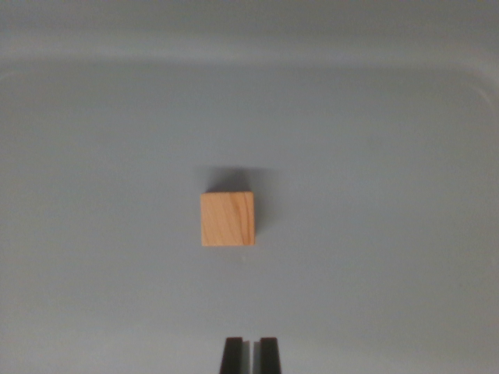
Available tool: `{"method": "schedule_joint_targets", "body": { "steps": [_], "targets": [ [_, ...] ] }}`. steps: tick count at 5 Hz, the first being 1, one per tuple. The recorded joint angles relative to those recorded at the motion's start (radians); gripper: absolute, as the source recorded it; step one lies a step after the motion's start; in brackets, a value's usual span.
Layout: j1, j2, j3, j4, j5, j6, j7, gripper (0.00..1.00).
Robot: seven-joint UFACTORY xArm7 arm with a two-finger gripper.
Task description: Push wooden cube
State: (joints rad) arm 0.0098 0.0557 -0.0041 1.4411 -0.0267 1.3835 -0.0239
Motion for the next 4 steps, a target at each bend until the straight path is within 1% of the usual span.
{"method": "schedule_joint_targets", "body": {
  "steps": [1,2,3,4],
  "targets": [
    [0.0000,0.000,0.000,0.000,0.0000,0.000,0.000,0.00],
    [-0.0013,0.014,0.000,-0.033,0.0029,-0.043,-0.006,0.00],
    [-0.0013,0.014,0.000,-0.033,0.0029,-0.043,-0.006,0.00],
    [-0.0026,0.029,0.001,-0.067,0.0060,-0.087,-0.012,0.00]
  ]
}}
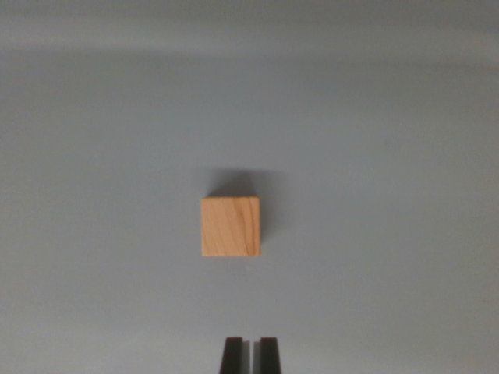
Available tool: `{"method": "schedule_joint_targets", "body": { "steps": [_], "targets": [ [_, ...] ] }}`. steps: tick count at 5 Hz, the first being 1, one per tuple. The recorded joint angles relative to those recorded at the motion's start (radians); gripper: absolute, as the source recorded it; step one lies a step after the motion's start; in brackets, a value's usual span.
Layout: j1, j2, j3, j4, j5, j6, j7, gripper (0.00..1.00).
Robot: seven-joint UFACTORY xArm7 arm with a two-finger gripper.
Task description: Push wooden cube
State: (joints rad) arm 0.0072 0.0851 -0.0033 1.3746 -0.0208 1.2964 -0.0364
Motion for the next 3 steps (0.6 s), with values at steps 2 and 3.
{"method": "schedule_joint_targets", "body": {
  "steps": [2,3],
  "targets": [
    [-0.0014,0.016,0.000,-0.035,0.0032,-0.046,-0.007,0.00],
    [-0.0014,0.016,0.000,-0.035,0.0032,-0.046,-0.007,0.00]
  ]
}}
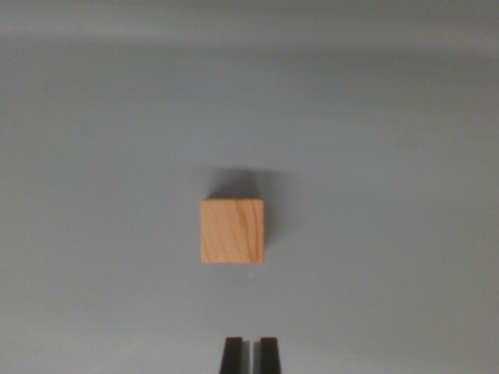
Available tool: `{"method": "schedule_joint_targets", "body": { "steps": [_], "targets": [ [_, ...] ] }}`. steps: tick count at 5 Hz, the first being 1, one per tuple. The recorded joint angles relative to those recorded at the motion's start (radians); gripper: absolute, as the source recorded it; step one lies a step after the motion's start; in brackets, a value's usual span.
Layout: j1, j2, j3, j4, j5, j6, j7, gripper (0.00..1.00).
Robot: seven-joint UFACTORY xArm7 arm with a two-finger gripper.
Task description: Push wooden cube
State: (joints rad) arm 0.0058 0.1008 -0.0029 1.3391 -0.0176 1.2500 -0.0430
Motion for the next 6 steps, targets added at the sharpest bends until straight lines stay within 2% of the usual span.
{"method": "schedule_joint_targets", "body": {
  "steps": [1,2,3,4,5,6],
  "targets": [
    [-0.0014,0.016,0.000,-0.036,0.0032,-0.047,-0.007,0.00],
    [-0.0014,0.016,0.000,-0.036,0.0032,-0.047,-0.007,0.00],
    [-0.0028,0.031,0.001,-0.070,0.0063,-0.092,-0.013,0.00],
    [-0.0028,0.031,0.001,-0.070,0.0063,-0.092,-0.013,0.00],
    [-0.0042,0.047,0.001,-0.107,0.0096,-0.140,-0.020,0.00],
    [-0.0042,0.047,0.001,-0.107,0.0096,-0.140,-0.020,0.00]
  ]
}}
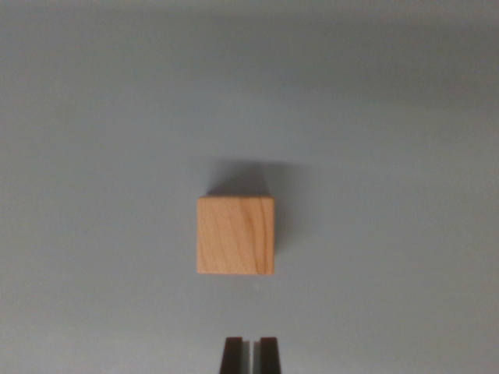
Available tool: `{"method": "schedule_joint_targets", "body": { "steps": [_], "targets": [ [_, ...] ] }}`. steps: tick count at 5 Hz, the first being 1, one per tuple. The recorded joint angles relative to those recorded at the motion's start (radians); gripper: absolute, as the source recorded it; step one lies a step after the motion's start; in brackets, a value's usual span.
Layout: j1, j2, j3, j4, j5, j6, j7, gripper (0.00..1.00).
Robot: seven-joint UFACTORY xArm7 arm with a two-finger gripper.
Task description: Push wooden cube
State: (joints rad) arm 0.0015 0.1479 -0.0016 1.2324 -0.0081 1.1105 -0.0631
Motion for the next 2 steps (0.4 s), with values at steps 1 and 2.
{"method": "schedule_joint_targets", "body": {
  "steps": [1,2],
  "targets": [
    [-0.0014,0.016,0.000,-0.036,0.0033,-0.048,-0.007,0.00],
    [-0.0014,0.016,0.000,-0.036,0.0033,-0.048,-0.007,0.00]
  ]
}}
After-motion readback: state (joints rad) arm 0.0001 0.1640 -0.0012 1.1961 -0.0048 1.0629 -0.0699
